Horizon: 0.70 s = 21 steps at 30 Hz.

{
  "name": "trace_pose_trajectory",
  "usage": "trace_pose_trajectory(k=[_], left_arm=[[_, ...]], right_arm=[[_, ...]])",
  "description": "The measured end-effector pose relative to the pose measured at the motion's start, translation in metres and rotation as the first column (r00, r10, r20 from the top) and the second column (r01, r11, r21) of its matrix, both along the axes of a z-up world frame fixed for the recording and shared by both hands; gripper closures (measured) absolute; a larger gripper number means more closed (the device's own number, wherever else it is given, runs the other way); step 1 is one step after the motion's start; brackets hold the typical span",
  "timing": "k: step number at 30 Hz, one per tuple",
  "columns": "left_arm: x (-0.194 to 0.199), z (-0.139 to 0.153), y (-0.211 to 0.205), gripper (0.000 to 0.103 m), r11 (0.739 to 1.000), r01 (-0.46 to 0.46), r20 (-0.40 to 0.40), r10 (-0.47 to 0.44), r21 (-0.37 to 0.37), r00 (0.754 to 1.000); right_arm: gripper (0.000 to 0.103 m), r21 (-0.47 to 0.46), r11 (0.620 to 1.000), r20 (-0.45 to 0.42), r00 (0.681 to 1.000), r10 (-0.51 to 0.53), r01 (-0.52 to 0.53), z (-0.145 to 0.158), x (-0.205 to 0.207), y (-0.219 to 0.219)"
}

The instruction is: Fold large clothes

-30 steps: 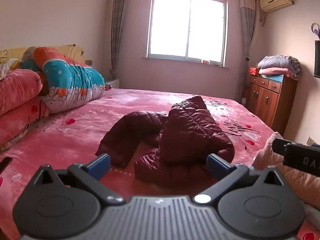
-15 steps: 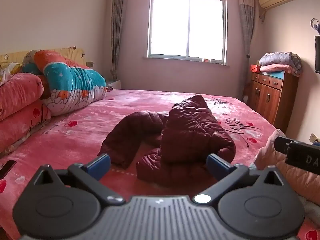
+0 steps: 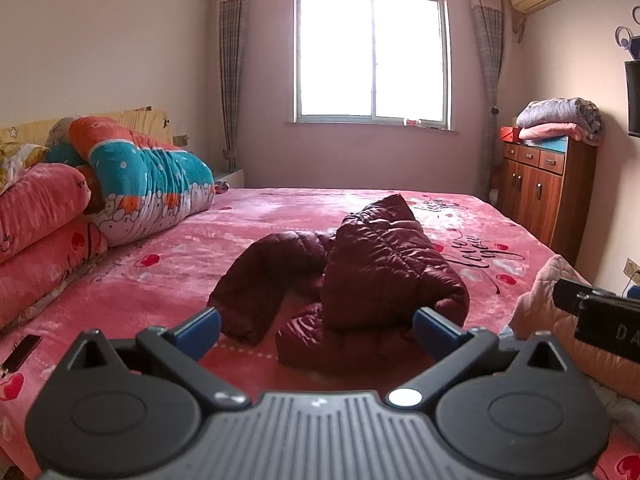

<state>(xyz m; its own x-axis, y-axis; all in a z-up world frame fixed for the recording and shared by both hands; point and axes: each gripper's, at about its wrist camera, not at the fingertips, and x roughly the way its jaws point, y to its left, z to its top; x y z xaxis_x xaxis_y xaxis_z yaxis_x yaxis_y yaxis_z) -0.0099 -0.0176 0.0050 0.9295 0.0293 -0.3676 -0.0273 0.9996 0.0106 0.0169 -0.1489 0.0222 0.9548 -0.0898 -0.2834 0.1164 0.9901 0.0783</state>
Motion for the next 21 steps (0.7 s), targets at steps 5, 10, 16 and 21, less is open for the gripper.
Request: trace_pose_trajectory(k=[5,10,16,21], left_arm=[[-0.0011,0.0018,-0.0005,0.001,1.000,0.001,0.002,-0.001,0.004,1.000],[-0.0026,0.0026,-0.0012,0.001,1.000,0.002,0.002,-0.002,0.010,1.000],[-0.0053,0.0037,-0.0009,0.001,1.000,0.005,0.005,-0.005,0.009,1.000],[-0.0034,-0.0003,-0.0022,0.001,1.000,0.010,-0.001,-0.010,0.010,1.000]], right_arm=[[0.000,0.012,1.000,0.015,1.000,-0.001,0.001,0.0005,-0.0022,-0.0021],[0.000,0.021,1.000,0.029,1.000,-0.003,0.003,-0.0003,-0.0036,-0.0018],[0.000,0.039,0.999,0.031,0.999,0.011,-0.012,-0.0045,-0.0038,-0.0023],[0.000,0.046,0.999,0.041,0.999,0.012,-0.014,-0.0084,-0.0035,-0.0049]])
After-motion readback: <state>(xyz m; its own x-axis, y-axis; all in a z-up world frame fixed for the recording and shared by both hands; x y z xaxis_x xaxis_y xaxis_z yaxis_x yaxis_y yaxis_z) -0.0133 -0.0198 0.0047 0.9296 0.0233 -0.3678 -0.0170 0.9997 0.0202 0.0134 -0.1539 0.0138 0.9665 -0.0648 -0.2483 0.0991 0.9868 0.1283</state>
